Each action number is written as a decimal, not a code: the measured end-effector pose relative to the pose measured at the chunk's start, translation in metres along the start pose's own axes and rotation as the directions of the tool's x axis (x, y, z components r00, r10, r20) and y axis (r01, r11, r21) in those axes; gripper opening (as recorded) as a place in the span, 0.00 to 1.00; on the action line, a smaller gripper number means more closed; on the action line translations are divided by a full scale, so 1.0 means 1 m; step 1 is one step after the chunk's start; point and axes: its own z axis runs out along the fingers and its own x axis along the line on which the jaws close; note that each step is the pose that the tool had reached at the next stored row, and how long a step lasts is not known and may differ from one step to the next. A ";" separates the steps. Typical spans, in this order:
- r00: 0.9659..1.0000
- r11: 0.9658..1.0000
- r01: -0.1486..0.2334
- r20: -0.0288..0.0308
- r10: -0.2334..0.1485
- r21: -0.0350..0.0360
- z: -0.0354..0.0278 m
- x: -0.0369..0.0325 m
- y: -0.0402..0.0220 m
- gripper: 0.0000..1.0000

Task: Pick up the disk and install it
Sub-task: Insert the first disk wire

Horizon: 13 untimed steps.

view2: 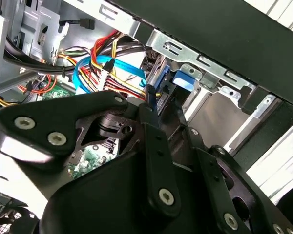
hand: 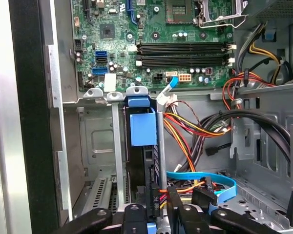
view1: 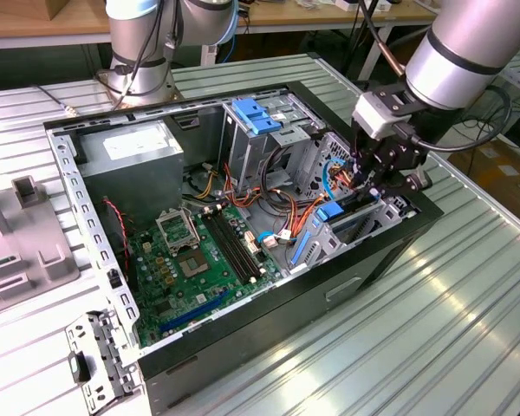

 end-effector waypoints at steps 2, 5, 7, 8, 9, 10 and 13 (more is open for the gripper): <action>1.000 1.000 0.000 0.000 0.000 0.000 -0.0061 -0.0005 -0.0002 0.31; 1.000 1.000 0.000 0.000 0.000 0.000 -0.0168 -0.0018 -0.0007 0.31; 1.000 1.000 0.000 0.000 0.000 0.000 -0.0171 -0.0021 -0.0007 0.22; 1.000 1.000 0.000 0.001 0.000 -0.002 -0.0161 -0.0021 -0.0011 0.16; 1.000 1.000 0.000 0.001 0.000 -0.004 -0.0150 -0.0020 -0.0015 0.11; 1.000 1.000 -0.001 0.000 0.001 -0.007 -0.0132 -0.0019 -0.0022 0.11; 1.000 1.000 -0.002 0.000 0.002 -0.017 -0.0087 -0.0017 -0.0063 0.11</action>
